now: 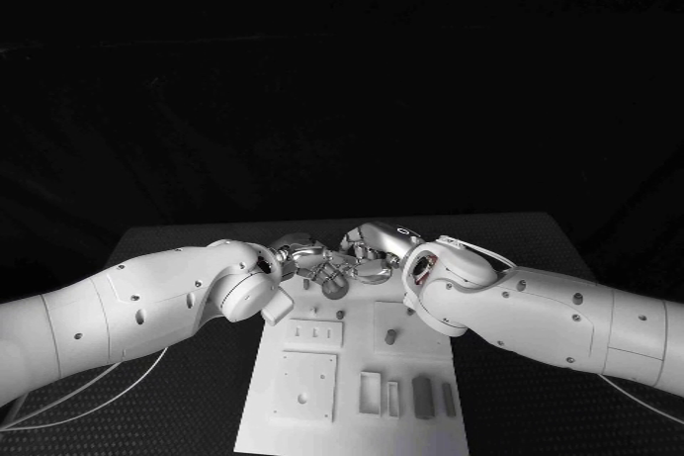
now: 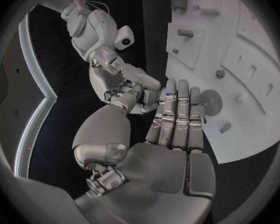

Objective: Assemble the parts on the task board

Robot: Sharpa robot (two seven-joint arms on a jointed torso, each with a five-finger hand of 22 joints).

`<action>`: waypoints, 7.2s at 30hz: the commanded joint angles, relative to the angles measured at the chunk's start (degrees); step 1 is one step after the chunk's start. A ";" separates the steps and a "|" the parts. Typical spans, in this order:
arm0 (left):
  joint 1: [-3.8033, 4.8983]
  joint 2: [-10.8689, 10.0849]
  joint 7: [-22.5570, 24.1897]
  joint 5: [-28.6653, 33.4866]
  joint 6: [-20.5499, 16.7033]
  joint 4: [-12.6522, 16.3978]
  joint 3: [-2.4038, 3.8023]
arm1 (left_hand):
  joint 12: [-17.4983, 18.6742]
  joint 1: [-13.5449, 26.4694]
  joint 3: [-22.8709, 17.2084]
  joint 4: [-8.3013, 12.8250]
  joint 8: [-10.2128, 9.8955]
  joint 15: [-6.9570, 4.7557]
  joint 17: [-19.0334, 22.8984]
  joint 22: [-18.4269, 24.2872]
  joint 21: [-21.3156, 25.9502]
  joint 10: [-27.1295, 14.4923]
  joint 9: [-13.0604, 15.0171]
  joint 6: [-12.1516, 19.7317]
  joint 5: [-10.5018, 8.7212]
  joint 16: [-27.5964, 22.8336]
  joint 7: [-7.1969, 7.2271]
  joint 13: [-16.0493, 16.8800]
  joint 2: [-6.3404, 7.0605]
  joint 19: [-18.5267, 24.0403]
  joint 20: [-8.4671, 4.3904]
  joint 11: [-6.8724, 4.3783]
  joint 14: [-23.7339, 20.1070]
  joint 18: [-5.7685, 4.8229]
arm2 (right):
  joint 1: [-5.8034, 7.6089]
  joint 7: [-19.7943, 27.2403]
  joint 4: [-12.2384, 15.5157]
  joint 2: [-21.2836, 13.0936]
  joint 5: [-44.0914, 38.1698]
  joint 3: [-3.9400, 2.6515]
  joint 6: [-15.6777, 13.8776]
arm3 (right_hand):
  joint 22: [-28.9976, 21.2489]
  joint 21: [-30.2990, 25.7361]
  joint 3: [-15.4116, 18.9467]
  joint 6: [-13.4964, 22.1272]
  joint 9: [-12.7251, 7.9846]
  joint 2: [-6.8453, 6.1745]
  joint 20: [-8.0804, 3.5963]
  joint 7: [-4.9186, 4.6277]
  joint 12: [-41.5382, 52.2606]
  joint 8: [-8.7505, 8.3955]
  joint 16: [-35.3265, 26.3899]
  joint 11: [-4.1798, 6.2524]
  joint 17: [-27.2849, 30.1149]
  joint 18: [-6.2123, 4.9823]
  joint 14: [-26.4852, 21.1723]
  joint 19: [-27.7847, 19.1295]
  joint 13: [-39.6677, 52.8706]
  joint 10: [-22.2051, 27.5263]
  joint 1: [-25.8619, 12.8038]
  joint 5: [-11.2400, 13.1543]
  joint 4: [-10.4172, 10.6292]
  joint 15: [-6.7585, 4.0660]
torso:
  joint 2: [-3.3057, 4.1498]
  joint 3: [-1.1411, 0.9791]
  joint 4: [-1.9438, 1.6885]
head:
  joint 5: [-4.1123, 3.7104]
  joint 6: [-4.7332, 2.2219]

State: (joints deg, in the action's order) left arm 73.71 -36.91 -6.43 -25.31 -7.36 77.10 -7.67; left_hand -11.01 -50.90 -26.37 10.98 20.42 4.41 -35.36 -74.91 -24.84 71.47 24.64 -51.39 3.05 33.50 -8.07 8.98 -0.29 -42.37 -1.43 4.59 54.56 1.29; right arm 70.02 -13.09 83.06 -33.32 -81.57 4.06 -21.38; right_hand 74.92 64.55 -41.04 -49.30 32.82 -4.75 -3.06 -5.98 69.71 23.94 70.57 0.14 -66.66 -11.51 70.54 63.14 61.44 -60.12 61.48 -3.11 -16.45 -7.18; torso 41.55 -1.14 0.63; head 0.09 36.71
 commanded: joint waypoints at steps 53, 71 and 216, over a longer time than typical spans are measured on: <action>0.09 -0.65 0.06 0.54 0.92 -0.27 0.09 | -1.38 -2.03 -6.19 4.38 0.92 -0.71 -0.59 -1.25 -1.26 2.73 0.46 -3.52 -0.24 2.18 1.05 0.93 -4.91 0.25 -0.42 -1.41 1.15 -0.15 | -0.59 5.33 -2.04 -1.58 6.18 0.51 -3.52 | -1.44 -4.02 -1.86 -1.57 -1.54 -9.45 2.35 -2.27 -2.63 -6.09 -3.77 -2.21 1.49 -3.49 -5.74 -3.91 -0.73 8.93 -1.04 -0.43 3.71 3.13 | 0.04 -0.04 -0.03 | -0.35 0.28; 0.09 -0.66 0.31 7.82 -0.98 -0.72 0.07 | -1.15 -1.00 -6.22 4.75 0.64 -0.63 -0.60 -1.21 -1.29 2.49 0.38 -3.36 -0.24 2.33 0.94 0.89 -5.36 0.73 -0.42 -1.27 0.66 -0.43 | -1.86 11.38 -1.14 -1.84 10.67 0.72 -12.56 | -1.13 -3.83 1.15 -1.86 -0.96 -9.64 2.87 -2.34 -1.52 -5.92 -3.07 -2.26 1.61 -3.49 -5.92 -4.04 -1.25 9.31 -1.09 -0.21 4.53 3.27 | 0.01 -0.05 -0.03 | -0.19 0.22; 0.05 -4.95 1.78 15.86 -0.96 -3.53 0.11 | -0.75 3.81 -7.43 -2.70 -1.52 0.56 0.30 -1.17 -3.25 -3.53 0.18 2.18 -0.24 3.97 -1.64 1.15 10.59 5.22 0.68 1.15 -3.12 -0.66 | -3.30 17.55 -15.27 -4.95 18.89 -1.71 -14.65 | -0.89 -2.22 4.16 -1.77 -0.59 -8.38 1.17 -2.41 -0.03 -8.94 -1.48 -2.19 1.97 -3.49 -3.75 -2.07 -2.50 6.83 -3.79 -3.92 3.99 3.08 | 0.04 0.00 0.00 | -0.49 0.18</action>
State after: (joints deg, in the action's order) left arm 73.71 -41.74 -6.95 -9.38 -7.32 73.71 -7.63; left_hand -11.49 -47.09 -33.89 8.59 18.60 5.21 -35.13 -74.92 -27.72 68.38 24.76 -49.53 2.64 37.28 -9.71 10.09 9.92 -36.85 -0.60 5.64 51.28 0.86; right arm 66.70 3.05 68.10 -38.15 -64.49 2.41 -37.11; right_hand 74.10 62.55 -37.27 -49.16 32.32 -12.84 -1.96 -5.95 69.65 15.29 69.34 0.19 -64.62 -11.72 66.65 61.37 58.89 -60.17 57.77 -6.85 -12.37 -4.28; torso 41.59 -1.12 0.62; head -0.30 36.93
